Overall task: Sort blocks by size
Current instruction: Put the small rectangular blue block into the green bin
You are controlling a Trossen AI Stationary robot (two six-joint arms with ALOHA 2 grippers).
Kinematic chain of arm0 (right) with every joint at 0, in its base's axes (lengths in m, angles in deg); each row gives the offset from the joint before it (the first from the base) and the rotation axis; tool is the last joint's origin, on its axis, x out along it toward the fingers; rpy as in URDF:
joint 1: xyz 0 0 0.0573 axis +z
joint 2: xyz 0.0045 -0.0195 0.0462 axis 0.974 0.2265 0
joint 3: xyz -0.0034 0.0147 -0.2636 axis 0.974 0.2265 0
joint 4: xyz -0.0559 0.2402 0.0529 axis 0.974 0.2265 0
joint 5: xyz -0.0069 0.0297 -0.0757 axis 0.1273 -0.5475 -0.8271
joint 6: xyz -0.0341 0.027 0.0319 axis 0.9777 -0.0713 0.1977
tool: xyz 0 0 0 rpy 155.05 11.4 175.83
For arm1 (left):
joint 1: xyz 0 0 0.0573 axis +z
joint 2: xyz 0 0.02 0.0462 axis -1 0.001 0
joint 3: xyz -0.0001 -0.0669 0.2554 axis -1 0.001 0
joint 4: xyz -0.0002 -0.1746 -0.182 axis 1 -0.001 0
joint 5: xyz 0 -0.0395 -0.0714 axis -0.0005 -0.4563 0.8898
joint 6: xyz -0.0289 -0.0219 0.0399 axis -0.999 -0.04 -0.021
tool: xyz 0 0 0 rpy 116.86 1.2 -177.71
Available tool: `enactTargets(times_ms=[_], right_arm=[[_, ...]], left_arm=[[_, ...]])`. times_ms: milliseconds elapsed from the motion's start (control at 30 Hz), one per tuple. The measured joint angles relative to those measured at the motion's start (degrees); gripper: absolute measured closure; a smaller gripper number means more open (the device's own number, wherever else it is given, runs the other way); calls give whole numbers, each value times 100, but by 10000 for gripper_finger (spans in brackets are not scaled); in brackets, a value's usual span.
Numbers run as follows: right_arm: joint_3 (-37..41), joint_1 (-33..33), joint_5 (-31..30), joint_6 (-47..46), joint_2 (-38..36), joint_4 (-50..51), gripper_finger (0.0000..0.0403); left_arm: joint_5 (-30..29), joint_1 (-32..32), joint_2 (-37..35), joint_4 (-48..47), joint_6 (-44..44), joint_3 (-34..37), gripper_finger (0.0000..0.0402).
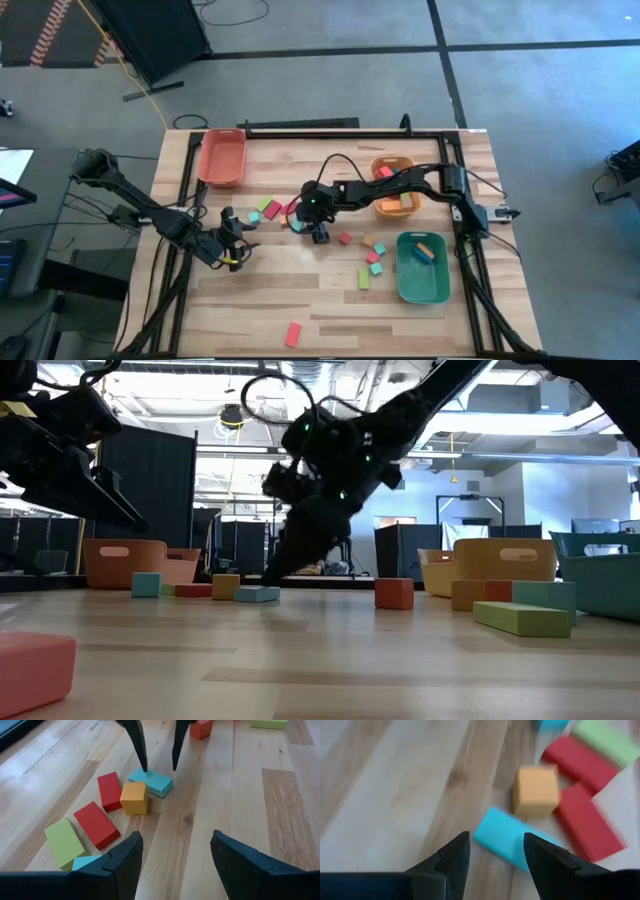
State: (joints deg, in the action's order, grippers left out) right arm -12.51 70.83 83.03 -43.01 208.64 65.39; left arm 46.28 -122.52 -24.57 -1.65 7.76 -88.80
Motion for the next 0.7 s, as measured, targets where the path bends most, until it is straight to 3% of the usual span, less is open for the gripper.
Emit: enactTargets(times_ms=[233, 700], right_arm=[[-6, 12, -2, -335, 174, -29, 191], [18, 458, -35, -950, -443, 1667, 191]], left_arm=[[6, -6, -2, -5, -1, 1, 178], [22, -22, -2, -9, 171, 1, 178]])
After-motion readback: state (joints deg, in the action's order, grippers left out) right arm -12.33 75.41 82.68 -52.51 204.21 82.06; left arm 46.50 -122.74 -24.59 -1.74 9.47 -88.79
